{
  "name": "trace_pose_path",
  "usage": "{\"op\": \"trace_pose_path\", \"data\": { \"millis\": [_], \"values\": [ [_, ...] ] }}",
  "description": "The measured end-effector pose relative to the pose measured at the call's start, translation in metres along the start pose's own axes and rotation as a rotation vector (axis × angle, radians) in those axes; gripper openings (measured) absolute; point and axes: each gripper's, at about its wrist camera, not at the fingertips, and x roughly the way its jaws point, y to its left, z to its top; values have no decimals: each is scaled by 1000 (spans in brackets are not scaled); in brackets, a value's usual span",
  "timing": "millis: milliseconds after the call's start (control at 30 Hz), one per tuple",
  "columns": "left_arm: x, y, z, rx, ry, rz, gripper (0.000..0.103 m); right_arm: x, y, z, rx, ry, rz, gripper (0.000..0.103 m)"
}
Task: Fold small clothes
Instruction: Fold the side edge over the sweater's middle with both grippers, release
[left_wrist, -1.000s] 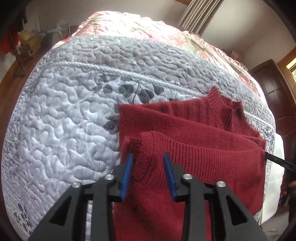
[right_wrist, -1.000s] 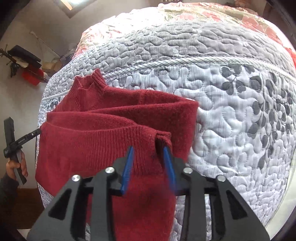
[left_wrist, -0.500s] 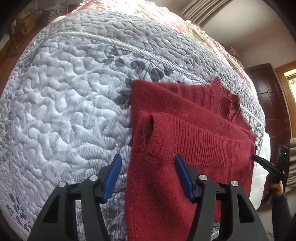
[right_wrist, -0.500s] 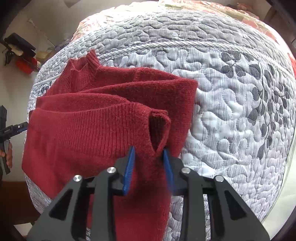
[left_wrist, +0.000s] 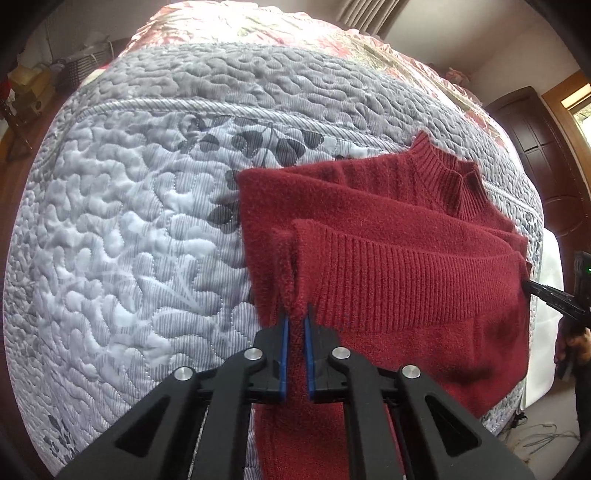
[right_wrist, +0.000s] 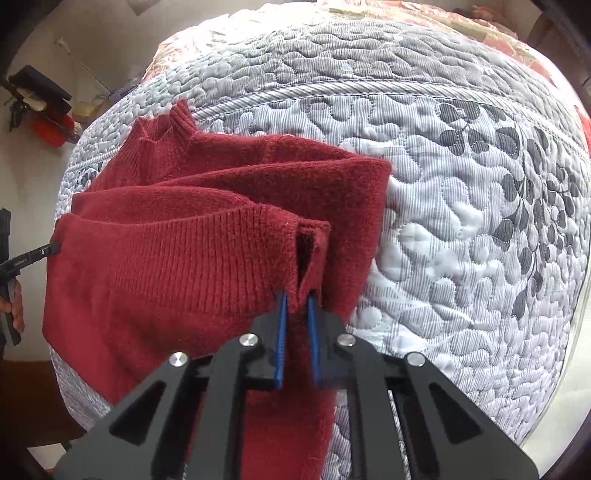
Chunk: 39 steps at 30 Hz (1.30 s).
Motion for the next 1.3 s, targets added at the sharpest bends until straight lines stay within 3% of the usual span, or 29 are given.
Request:
{"op": "trace_pose_path", "data": {
  "millis": [467, 800, 1100, 1300],
  "values": [
    [-80, -13, 1, 4, -253, -51, 6, -65, -5, 4, 39, -160, 13, 7],
    [-76, -7, 47, 4, -276, -61, 6, -79, -4, 56, 40, -236, 25, 7],
    [-28, 5, 91, -12, -183, -57, 6, -40, -15, 95, 71, -169, 3, 7],
    [-28, 2, 113, 7, -207, -64, 6, -38, -20, 106, 85, -187, 1, 7]
  ]
}}
